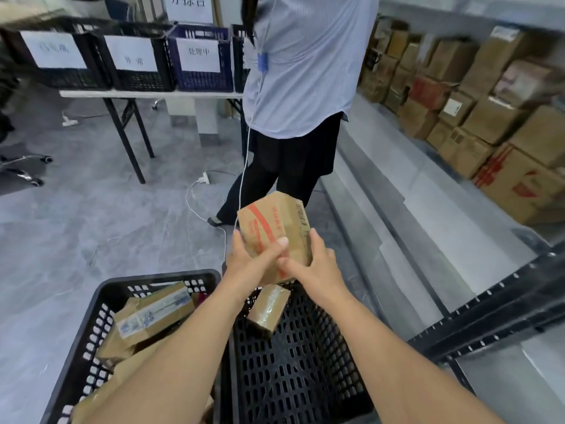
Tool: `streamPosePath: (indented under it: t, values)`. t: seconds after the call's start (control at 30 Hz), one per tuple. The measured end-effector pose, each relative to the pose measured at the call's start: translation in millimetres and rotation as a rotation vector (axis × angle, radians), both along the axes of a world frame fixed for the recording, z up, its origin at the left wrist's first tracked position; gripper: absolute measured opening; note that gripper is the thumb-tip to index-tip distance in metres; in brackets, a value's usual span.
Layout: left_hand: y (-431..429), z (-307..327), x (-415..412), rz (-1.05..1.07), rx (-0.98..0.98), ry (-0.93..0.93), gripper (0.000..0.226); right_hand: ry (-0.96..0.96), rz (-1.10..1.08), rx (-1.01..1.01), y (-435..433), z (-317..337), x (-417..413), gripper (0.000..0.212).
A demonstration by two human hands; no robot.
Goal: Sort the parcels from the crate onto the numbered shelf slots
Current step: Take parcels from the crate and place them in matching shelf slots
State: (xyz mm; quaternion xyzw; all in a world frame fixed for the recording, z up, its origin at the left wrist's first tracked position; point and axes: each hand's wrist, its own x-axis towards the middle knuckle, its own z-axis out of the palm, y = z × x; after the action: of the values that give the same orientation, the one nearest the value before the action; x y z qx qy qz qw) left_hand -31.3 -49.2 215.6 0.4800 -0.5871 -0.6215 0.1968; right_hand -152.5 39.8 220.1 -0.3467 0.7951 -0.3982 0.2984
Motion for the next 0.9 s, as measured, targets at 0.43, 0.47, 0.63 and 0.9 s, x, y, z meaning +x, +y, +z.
streamPosePath:
  t: [0.43,0.47,0.63,0.9]
  values:
    - [18.7,24.3,-13.2,-0.191,0.150,0.402,0.047,-0.400,-0.092,-0.137,67.9,29.1,-37.2,0.109]
    - [21.1,26.0,-13.5,-0.217,0.154,0.416,0.050,-0.431,-0.091,-0.148,74.0,30.4,-38.5,0.108]
    - [44.4,33.7,-22.5,-0.302,0.189,0.434,0.060,-0.408,-0.154,-0.209,107.1,42.4,-39.5,0.117]
    - [147.8,52.7,-47.6,-0.389,-0.056,0.279,0.103,0.162,-0.354,-0.106,199.0,75.7,-19.5,0.118]
